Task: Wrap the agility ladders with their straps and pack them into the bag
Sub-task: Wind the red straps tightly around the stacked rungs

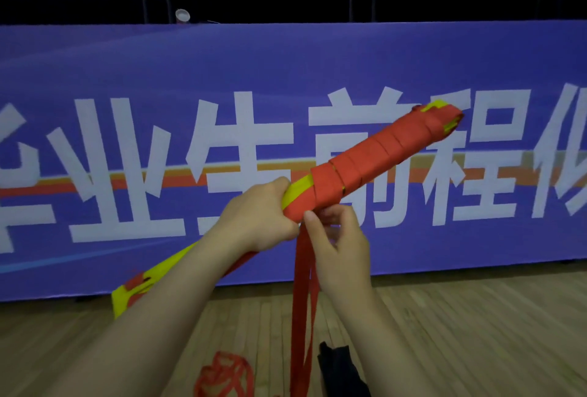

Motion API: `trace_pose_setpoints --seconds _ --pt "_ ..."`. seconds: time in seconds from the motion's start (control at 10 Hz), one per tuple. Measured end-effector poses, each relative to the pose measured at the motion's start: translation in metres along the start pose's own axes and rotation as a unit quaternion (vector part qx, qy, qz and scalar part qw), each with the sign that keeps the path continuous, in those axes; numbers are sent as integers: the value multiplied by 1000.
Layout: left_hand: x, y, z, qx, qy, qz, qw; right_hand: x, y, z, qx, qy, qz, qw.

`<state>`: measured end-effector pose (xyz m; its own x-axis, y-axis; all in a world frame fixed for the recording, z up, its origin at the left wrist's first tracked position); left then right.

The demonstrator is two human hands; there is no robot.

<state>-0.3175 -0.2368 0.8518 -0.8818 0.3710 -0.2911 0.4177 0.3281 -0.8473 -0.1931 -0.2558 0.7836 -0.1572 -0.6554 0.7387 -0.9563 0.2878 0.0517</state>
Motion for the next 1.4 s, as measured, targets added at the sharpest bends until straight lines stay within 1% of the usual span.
trace_pose_setpoints --seconds 0.1,0.2,0.3,0.4,0.5,0.6,0.7,0.8,0.9,1.0,1.1,1.2,1.3,1.4 --pt "2 12 -3 8 -17 43 999 -13 -1 0 -31 40 -25 998" --pt "1 16 -7 7 -22 91 996 -22 -8 -5 -22 46 2 999" --pt "-3 17 -10 7 -11 105 994 -15 -13 -12 37 51 -24 998" --pt "-6 16 -11 1 1 96 995 -8 -20 -12 57 96 -126 986" --pt "-6 18 -10 1 2 84 996 -8 -36 -17 15 110 -188 976" --pt "-5 22 -9 0 -6 96 995 -10 -47 -28 39 137 -156 977" --pt "-6 26 -6 2 -12 109 994 -14 -48 -34 111 172 -127 971" --pt "-5 29 -3 -16 -16 119 993 -14 -56 -38 100 182 -87 974" --pt "-1 35 0 -41 -32 152 987 -8 -61 -47 103 169 -39 980" --pt "0 39 7 -46 -57 316 946 4 -56 -51 173 175 -101 964" --pt "-10 45 21 10 -30 567 823 14 -50 -59 227 155 -85 958" --pt "-28 46 37 184 39 720 668 23 -35 -65 343 124 -142 920" --pt "6 76 52 320 87 604 725 34 -21 -71 404 98 -198 888" --pt "9 71 35 305 76 614 724 50 -19 -72 369 61 -184 909"
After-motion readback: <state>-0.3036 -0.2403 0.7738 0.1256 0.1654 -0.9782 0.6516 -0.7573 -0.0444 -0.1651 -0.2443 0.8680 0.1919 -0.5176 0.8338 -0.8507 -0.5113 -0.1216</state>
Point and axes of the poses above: each hand's wrist, its own z-axis away from the middle knuckle, its own y-axis out of the palm, x = y × z, the point moved 3 cm from there along -z, towards the middle knuckle
